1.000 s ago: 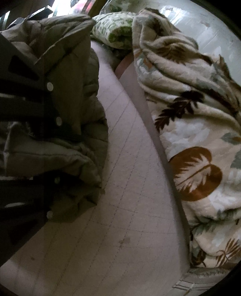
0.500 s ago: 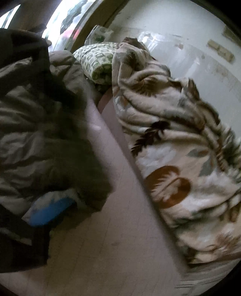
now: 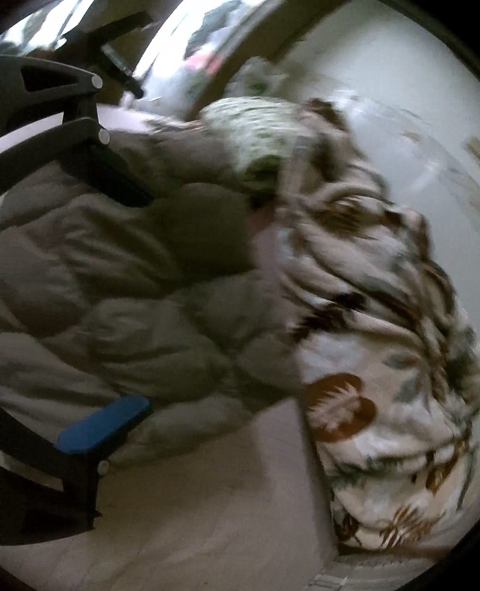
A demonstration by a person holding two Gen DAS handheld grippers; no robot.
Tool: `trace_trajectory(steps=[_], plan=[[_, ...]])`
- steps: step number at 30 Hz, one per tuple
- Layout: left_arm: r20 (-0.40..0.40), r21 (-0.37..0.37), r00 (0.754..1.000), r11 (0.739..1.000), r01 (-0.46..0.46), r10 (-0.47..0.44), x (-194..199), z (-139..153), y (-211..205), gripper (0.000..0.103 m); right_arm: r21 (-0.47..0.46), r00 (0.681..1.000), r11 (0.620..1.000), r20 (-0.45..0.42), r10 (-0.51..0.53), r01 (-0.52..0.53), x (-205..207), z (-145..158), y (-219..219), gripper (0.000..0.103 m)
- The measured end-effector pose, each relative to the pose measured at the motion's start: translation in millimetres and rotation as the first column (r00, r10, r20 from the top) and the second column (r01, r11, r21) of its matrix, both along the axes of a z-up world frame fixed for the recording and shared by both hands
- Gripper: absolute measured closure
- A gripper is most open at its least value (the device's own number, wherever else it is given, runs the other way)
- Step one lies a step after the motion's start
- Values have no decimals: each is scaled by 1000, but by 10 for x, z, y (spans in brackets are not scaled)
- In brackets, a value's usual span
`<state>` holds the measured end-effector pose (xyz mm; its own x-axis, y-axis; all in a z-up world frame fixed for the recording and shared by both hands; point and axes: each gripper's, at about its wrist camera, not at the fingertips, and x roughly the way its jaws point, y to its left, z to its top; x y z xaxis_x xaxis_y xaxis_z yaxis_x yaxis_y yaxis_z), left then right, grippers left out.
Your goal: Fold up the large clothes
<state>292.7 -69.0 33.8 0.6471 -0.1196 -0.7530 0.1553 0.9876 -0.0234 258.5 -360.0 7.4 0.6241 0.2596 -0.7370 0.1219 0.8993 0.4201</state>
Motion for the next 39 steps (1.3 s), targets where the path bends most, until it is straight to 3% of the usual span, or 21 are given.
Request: trace_trajectory(steps=[4, 7, 9, 12, 18, 24, 30, 39], plan=[[-42, 52, 996, 995, 79, -77, -110, -304, -517, 27, -126, 998, 991, -53, 36, -42, -47, -154, 232, 0], [-62, 181, 997, 982, 58, -47, -58, -550, -752, 27, -215, 993, 976, -121, 6, -32, -14, -324, 283, 0], [-121, 216, 992, 975, 50, -25, 65, -785, -793, 22, -257, 987, 966, -158, 1, -42, 26, -471, 265, 0], [-114, 235, 993, 972, 1, 27, 198, -932, -746, 6, -239, 985, 969, -171, 13, -54, 103, -671, 186, 0], [-136, 200, 990, 980, 1, 27, 323, -942, -651, 4, -199, 985, 977, -167, 43, -76, 194, -834, 90, 0], [-87, 93, 996, 996, -5, 13, -12, -730, -264, 5, -185, 994, 982, -106, 24, -43, 94, -572, 11, 0], [-44, 86, 999, 996, -23, 26, -419, -585, 84, 5, -182, 995, 978, -23, 99, -102, -348, -261, 82, 0], [-75, 131, 995, 990, -55, 65, -695, -813, 292, 5, -246, 979, 949, -96, 179, -197, -680, -450, 464, 0]])
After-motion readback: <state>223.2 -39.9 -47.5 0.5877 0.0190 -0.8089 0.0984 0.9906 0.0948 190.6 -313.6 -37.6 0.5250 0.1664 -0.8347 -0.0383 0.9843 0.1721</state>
